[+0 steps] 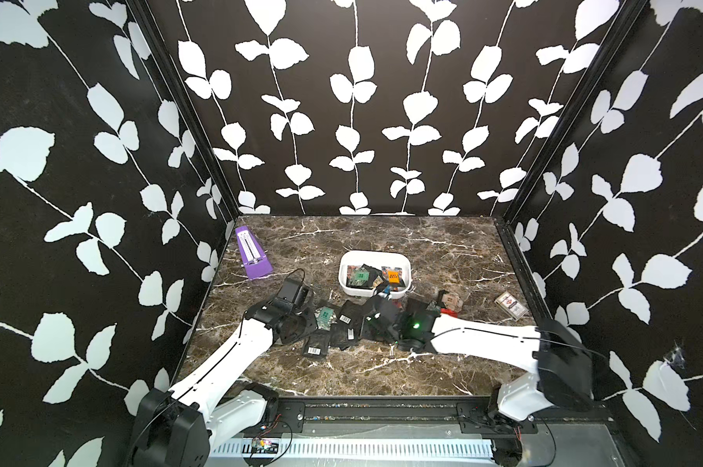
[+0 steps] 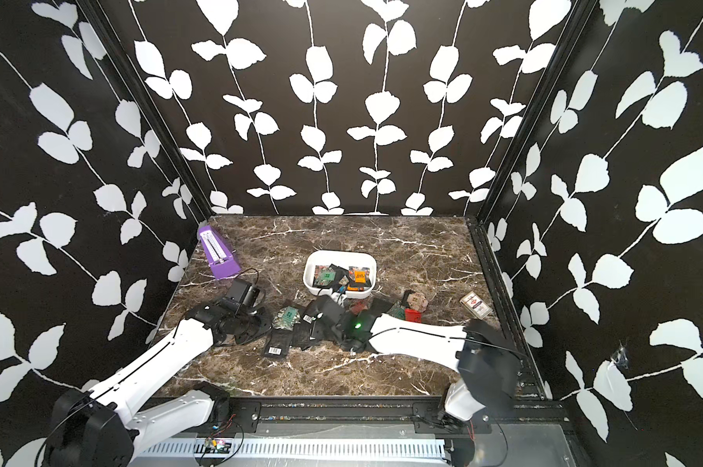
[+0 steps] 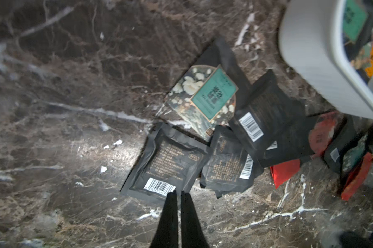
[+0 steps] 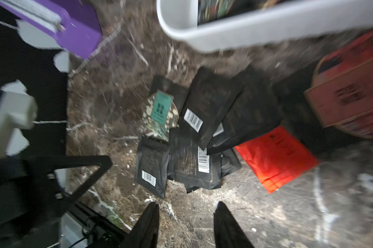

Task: Put the tea bags into the storage box
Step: Pick up the tea bag from the center of the board.

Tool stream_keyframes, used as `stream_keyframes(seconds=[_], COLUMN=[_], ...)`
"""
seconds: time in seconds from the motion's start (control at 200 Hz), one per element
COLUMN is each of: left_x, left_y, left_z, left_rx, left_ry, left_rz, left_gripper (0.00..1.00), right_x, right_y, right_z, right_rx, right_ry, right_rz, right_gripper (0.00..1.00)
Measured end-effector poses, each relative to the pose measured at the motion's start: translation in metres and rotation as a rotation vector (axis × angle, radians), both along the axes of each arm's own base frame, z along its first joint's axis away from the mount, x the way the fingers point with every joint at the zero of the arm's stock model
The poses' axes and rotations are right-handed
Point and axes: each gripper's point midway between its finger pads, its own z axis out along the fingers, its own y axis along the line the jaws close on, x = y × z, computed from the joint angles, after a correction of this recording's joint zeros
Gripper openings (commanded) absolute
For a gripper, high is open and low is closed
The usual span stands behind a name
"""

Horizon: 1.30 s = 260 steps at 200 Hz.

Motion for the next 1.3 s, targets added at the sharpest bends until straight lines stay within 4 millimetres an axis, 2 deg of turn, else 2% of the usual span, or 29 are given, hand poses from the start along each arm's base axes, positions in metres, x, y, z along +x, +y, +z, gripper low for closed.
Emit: stream_keyframes(seconds=[0.17, 0.25, 0.395, 0.59, 0.73, 0.83, 1.3], left_x=[-0.012, -0.02, -0.033, -0.041, -0.049, -0.051, -0.035], left_y=[0.003, 0.005, 0.013, 0.018, 0.021, 0.02, 0.015], left_z=[-0.016, -0.025, -0.038, -0.044, -0.058, -0.064, -0.061], left_rx=[-0.031, -0.028, -0.017, -0.021, -0.025, -0.041, -0.075], left_ry=[0.066, 0.1, 0.142, 0.141, 0.164, 0.173, 0.132], left_rz=[0.038, 0.053, 0.084, 0.101, 0.119, 0.133, 0.142], left_gripper=[0.0, 0.0, 0.0, 0.0, 0.0, 0.0, 0.0], right_x=[0.003, 0.005, 0.009, 0.012, 0.018, 0.019, 0.031], right_y=[0.02, 0.034, 0.061, 0.081, 0.094, 0.099, 0.092], right_z=[-0.041, -0.052, -0.051, -0.053, -0.056, -0.056, -0.057], right_rx=[-0.026, -0.031, 0.015, 0.038, 0.045, 0.052, 0.051], right_ry=[0.046, 0.068, 0.078, 0.086, 0.093, 0.099, 0.104], right_rz=[0.009, 0.027, 0.058, 0.091, 0.101, 0.107, 0.082], right_gripper=[0.42, 0.39, 0.37, 0.36, 0.35, 0.34, 0.32])
